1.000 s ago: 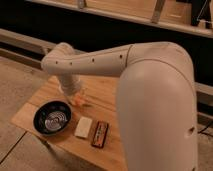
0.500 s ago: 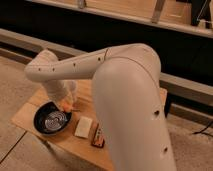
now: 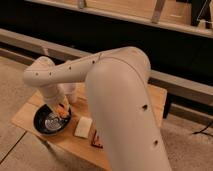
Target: Place the pepper in the ceramic bowl
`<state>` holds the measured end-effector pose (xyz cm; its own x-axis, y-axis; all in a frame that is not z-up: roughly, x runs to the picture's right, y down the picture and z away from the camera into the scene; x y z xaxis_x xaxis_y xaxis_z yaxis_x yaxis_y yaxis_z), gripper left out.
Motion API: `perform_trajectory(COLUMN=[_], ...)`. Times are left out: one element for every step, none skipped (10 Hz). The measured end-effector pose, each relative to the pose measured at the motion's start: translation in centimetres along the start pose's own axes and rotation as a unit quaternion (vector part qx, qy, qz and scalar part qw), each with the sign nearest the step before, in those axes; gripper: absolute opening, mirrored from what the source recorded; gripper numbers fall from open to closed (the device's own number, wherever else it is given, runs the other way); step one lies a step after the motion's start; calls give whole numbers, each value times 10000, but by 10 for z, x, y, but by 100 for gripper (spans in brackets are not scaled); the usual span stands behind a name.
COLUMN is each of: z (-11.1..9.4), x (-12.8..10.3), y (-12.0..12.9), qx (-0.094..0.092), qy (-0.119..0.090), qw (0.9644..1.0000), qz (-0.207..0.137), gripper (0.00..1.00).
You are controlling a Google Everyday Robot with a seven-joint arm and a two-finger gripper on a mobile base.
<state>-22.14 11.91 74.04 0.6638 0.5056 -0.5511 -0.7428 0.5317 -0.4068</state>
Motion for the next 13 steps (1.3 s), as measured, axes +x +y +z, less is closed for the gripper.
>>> perform_trajectory(z=[5,9,15,17,21,23,22,22,21,22,23,23,24], x=[0,0,1,2,3,4,4,6,8,15,19,24,24], y=[4,7,8,9,9,6,2,-4,-13,-29,-36,-47,-48], qx=[-57,-93,-136,-152,-163,-142,-126,-113,-108,-116,-117,-117,-112], qy=[30,42,94,118,171,209,218,223,224,255,278,308,313], qw=[10000,9999,9999,9998,9997,9997,9997,9997,9996,9987,9981,9967,9966], qz=[-12,-17,-16,-19,-34,-31,-4,55,155,418,534,738,751], gripper=[0,0,0,0,3,14,22,33,42,54,58,66,66])
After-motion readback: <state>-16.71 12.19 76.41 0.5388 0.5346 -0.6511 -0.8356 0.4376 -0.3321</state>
